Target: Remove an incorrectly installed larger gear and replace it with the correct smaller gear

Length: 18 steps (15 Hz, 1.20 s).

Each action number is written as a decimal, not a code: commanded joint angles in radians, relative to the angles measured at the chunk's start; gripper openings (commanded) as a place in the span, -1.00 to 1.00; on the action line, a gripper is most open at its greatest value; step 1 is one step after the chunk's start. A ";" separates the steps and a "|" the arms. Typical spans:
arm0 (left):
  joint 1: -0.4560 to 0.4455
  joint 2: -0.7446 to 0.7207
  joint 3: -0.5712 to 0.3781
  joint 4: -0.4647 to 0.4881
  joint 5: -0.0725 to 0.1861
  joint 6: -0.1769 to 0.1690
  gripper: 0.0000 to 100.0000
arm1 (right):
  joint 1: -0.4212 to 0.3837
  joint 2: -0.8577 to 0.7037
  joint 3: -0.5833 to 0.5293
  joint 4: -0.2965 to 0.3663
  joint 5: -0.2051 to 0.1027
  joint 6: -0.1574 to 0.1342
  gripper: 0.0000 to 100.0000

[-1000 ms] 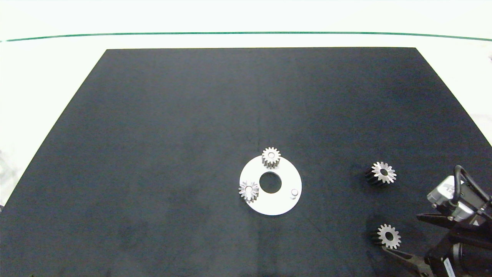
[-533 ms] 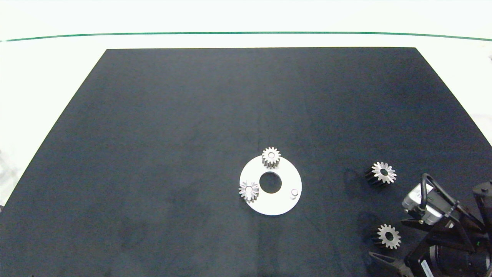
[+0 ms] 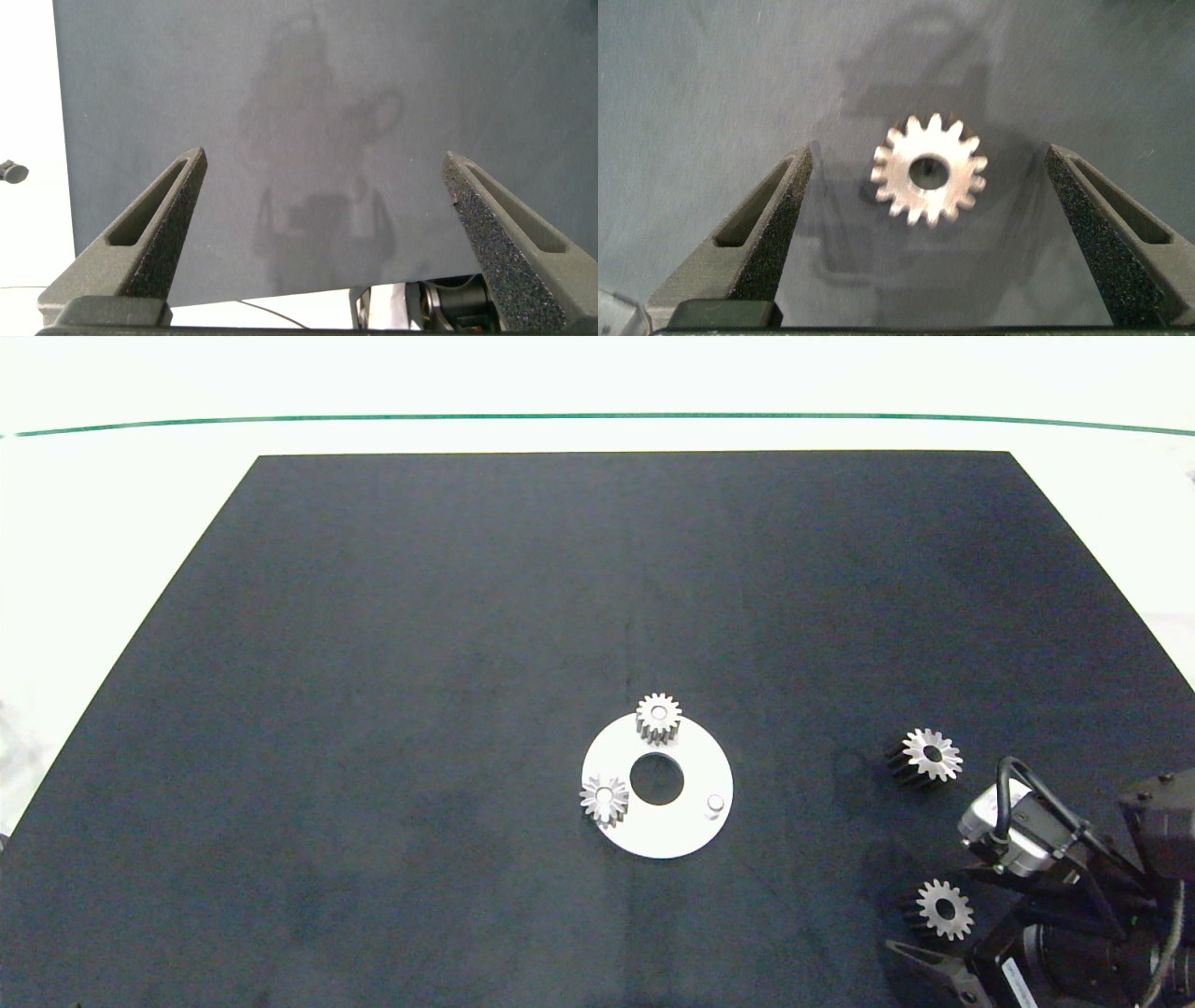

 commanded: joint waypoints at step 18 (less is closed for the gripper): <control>0.000 -0.004 0.000 0.002 -0.001 0.001 1.00 | 0.014 0.029 0.006 -0.066 -0.059 -0.034 0.25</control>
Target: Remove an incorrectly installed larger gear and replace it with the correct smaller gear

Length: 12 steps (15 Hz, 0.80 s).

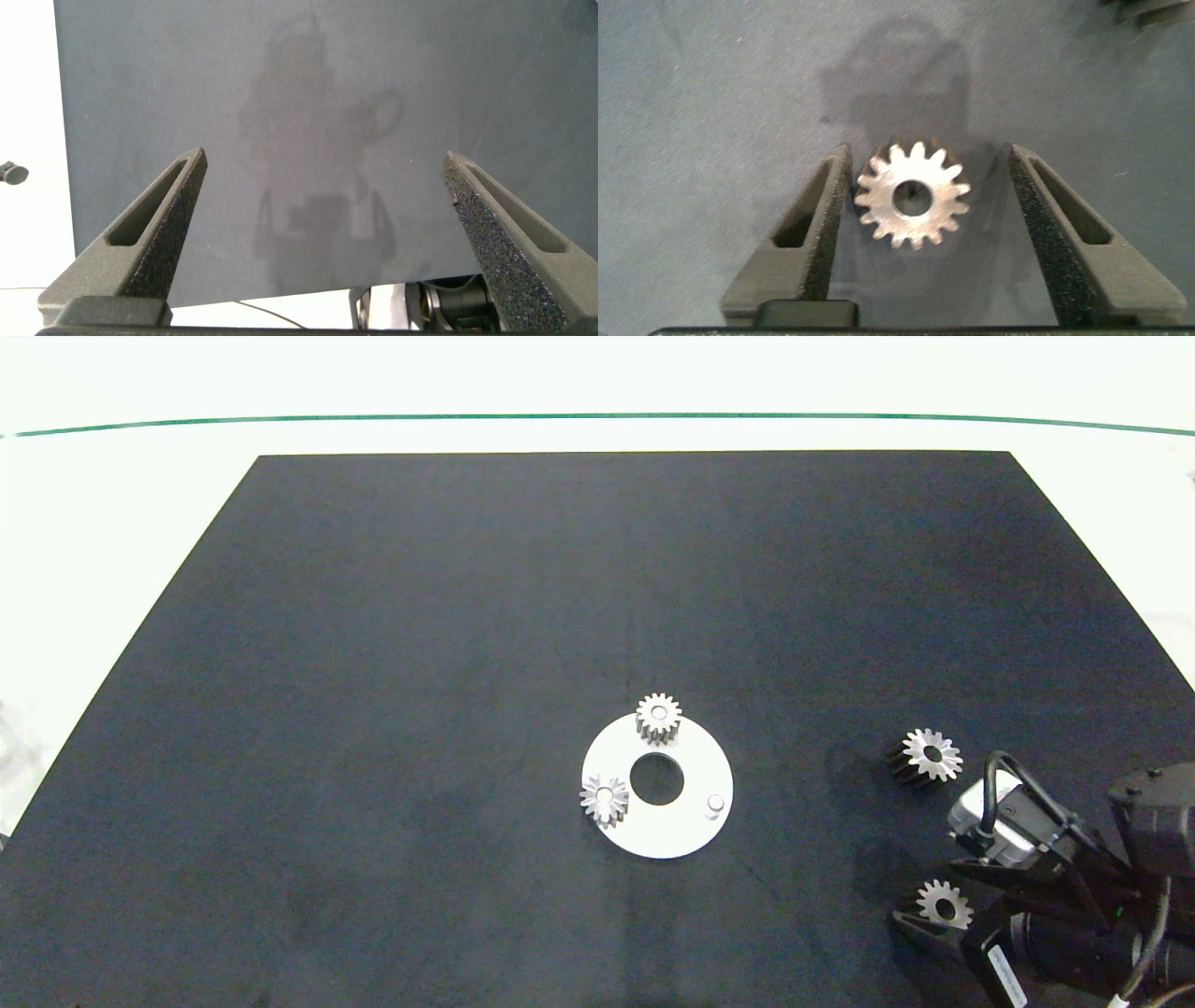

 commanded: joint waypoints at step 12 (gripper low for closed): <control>-0.001 0.000 0.002 0.002 0.000 0.001 1.00 | 0.018 0.006 0.018 -0.001 -0.010 -0.008 -0.23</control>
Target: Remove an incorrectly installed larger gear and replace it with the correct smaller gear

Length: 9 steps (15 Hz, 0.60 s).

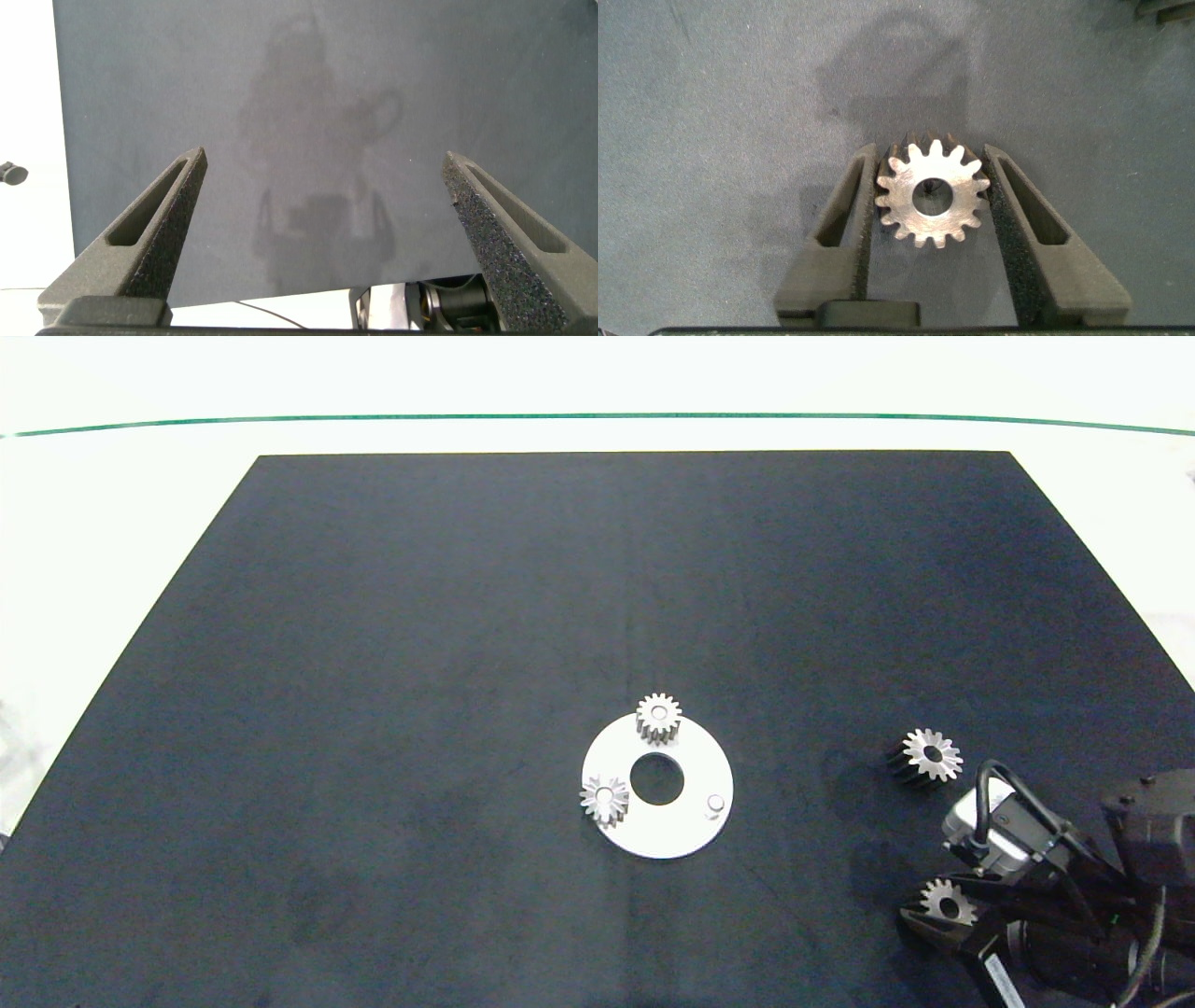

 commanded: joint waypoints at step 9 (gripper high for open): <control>-0.003 -0.008 0.001 0.009 0.000 0.001 1.00 | 0.001 -0.008 0.024 -0.005 0.002 -0.001 -0.56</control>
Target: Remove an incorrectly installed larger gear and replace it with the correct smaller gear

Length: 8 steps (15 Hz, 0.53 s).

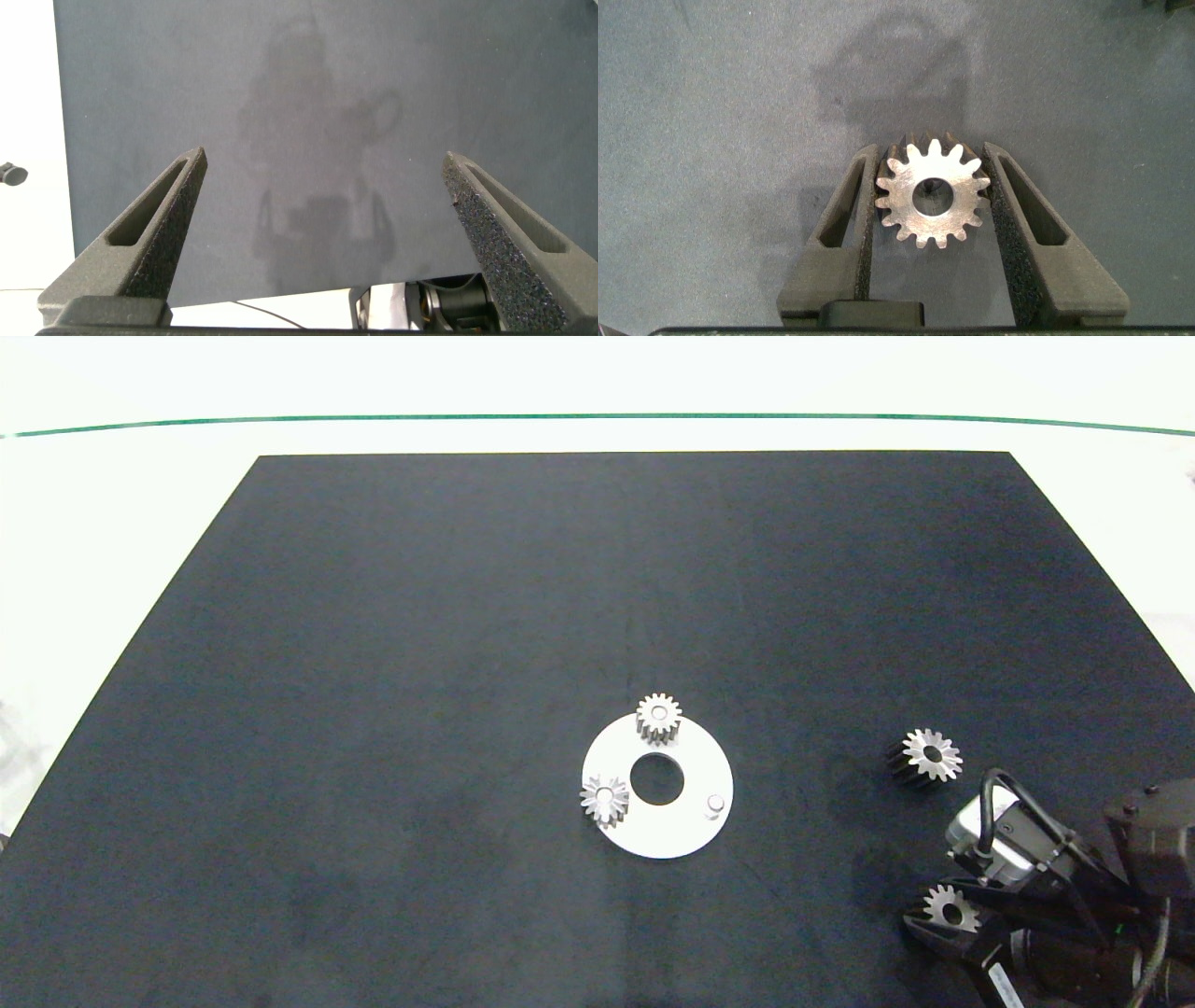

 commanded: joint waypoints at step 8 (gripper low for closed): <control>-0.065 -0.005 -0.011 0.017 -0.005 0.018 1.00 | 0.000 -0.039 -0.125 0.029 0.000 -0.001 -0.56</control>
